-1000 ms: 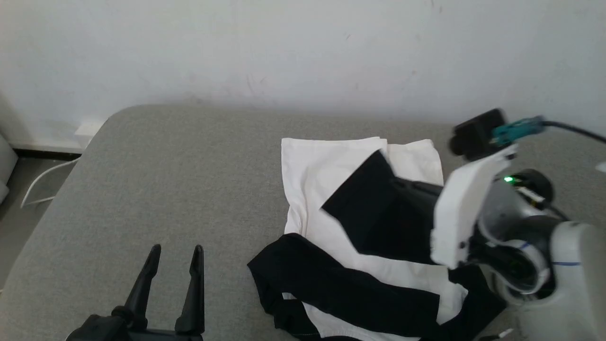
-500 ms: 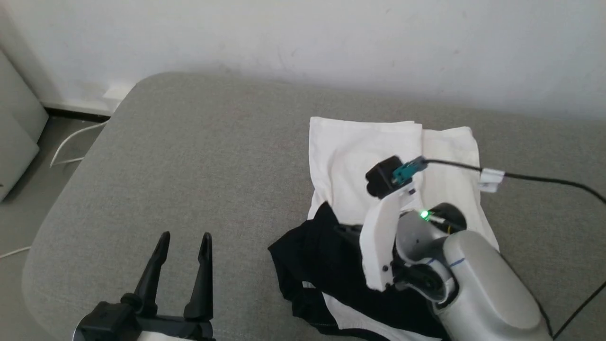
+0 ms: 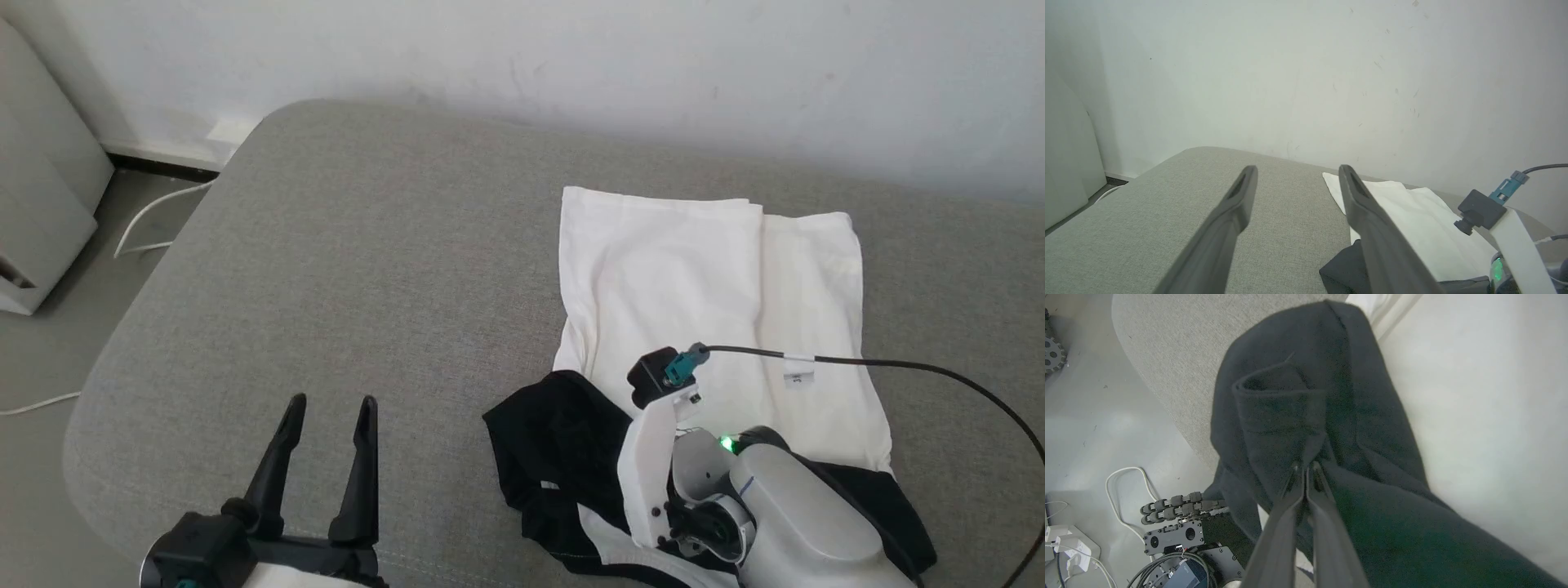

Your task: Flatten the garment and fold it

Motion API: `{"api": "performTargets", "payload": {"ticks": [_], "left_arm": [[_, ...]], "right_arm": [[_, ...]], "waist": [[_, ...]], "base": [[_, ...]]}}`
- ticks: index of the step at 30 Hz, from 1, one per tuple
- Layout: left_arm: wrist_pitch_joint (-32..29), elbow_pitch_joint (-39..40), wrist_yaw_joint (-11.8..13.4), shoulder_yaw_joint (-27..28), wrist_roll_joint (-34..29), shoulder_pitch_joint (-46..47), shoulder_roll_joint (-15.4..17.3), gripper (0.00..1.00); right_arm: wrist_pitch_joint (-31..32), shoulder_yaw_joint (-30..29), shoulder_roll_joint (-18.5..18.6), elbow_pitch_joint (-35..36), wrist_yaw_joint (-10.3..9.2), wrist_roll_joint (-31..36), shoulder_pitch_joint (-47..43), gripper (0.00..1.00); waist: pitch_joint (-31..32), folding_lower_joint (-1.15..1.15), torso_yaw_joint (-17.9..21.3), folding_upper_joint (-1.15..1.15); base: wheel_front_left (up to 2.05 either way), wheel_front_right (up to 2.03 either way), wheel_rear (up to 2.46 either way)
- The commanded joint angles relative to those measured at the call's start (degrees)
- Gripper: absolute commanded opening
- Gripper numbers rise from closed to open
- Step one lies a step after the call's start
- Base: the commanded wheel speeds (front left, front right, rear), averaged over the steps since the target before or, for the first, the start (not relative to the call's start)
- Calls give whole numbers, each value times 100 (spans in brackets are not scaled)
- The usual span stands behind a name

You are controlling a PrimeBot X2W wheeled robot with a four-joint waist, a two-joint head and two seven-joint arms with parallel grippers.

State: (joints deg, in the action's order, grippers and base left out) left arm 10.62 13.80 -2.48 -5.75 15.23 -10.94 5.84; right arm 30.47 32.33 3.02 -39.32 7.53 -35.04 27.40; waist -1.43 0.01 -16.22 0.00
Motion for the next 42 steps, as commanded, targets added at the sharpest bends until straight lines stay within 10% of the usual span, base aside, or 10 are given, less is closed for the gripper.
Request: {"api": "performTargets", "payload": {"ticks": [1, 5, 7, 8, 19, 31, 42], "left_arm": [[29, -20, -11, -17, 57, 120, -10, 100], [56, -76, -11, -43, 85, 151, -18, 100], [71, -98, -12, -47, 95, 169, -16, 100], [78, -107, -10, -46, 98, 174, -14, 100], [52, -19, 91, 62, 115, 77, 89, 100], [10, 94, 138, 36, 119, -49, 155, 100], [292, 50, 121, 39, -89, 105, 250, 100]], "right_arm": [[-66, 44, -13, -107, -4, -71, 96, 0], [-311, 264, -13, -567, -4, -342, 261, 13], [-440, 372, -13, -720, -4, -477, 360, 94], [-508, 436, -13, -750, -4, -560, 411, 100], [-758, 618, -13, -374, -4, -1280, 925, 100], [-2754, -2201, 498, 887, -4, 518, -180, 100], [-2787, -3995, -10, 3620, -4, 2002, -2097, 100]], "waist": [[-25, -1, -49, 0], [-66, -1, -114, 0], [-86, -1, -133, 0], [-90, -1, -135, 0], [15, -1, 283, 0], [46, -1, 924, 0], [-222, -1, 1254, 0]], "base": [[0, 0, 0], [0, 0, 0], [0, 0, 0], [0, 0, 0], [0, 0, 0], [0, 0, 0], [0, 0, 0]]}}
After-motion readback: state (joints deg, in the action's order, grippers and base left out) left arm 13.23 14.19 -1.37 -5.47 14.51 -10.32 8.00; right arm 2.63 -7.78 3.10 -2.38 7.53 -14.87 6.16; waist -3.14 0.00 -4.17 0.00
